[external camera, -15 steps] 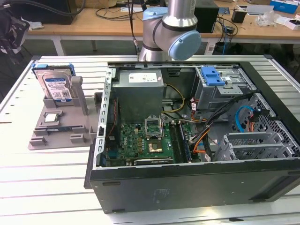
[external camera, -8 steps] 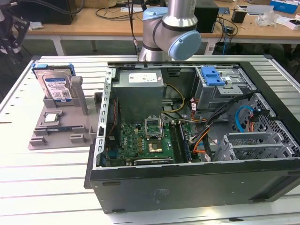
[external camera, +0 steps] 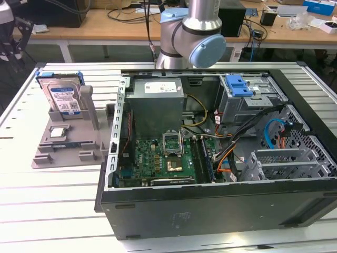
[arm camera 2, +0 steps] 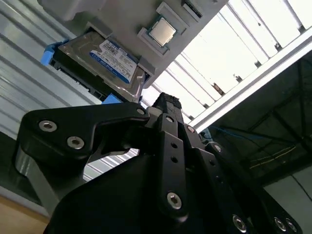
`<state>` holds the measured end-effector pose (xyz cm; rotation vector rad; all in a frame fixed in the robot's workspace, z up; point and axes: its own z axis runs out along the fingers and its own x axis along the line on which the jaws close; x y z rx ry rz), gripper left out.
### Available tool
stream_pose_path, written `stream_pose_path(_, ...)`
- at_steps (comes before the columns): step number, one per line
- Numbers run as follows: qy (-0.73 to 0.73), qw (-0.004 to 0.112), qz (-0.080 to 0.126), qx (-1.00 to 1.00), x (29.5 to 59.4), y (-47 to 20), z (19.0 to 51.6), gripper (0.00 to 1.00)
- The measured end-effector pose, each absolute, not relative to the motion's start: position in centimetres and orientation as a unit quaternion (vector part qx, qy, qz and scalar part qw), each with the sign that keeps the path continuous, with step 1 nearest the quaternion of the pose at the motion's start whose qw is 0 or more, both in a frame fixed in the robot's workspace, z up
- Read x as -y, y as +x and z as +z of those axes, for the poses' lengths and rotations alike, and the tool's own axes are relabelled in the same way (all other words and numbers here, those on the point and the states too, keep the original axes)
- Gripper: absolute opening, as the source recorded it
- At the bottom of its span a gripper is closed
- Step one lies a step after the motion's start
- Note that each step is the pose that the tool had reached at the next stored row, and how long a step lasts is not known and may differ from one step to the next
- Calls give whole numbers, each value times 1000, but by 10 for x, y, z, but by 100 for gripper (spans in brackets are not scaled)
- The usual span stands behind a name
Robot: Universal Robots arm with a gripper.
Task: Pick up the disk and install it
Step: 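Pick up the disk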
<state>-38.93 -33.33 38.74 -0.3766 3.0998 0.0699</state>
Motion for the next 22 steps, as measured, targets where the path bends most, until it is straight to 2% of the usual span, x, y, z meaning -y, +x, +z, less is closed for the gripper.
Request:
stream_pose_path(2, -171, 8, 23, -985, 333, -389, 387, 11)
stream_pose_path(22, -356, 3, 24, -934, 333, -389, 387, 11)
